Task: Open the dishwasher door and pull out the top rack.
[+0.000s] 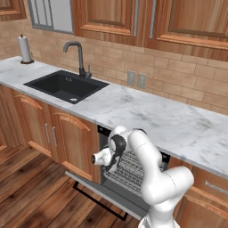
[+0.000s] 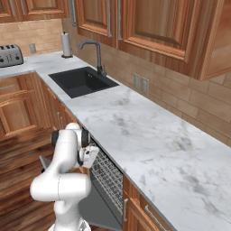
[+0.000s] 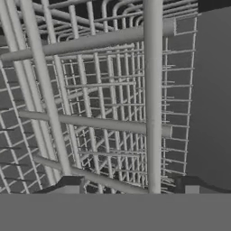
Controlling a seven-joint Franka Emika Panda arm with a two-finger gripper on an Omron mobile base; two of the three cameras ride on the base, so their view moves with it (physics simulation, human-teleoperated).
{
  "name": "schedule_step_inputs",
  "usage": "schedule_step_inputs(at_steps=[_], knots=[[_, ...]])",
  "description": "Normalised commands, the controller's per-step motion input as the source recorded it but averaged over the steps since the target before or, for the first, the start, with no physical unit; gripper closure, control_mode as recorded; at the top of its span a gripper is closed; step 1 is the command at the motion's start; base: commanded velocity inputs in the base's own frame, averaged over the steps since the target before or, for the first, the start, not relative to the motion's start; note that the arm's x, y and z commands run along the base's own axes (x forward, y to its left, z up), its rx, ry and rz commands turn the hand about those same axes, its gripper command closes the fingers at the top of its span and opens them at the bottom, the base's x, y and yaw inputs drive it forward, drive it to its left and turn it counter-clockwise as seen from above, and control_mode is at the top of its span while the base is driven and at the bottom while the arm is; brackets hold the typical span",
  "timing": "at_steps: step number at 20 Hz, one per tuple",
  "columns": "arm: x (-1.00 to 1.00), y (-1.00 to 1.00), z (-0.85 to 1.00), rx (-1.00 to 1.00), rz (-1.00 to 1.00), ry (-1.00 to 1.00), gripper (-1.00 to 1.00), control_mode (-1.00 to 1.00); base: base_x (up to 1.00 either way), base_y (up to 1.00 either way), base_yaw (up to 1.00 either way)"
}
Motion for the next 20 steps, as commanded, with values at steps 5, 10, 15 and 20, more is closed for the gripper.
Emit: schedule_step_inputs(at_steps=[5,10,15,20], knots=[[0.38,-0.08,-0.60,0.00,0.00,0.28,-1.00,-1.00,0.00,0.00,0.00],[0.21,-0.04,-0.77,0.03,0.00,0.32,-1.00,-1.00,0.00,0.00,0.00],[-0.09,0.00,-0.85,0.22,0.00,0.38,-1.00,-1.00,0.00,0.00,0.00],[-0.21,0.00,-0.72,0.45,0.00,0.45,-1.00,-1.00,0.00,0.00,0.00]])
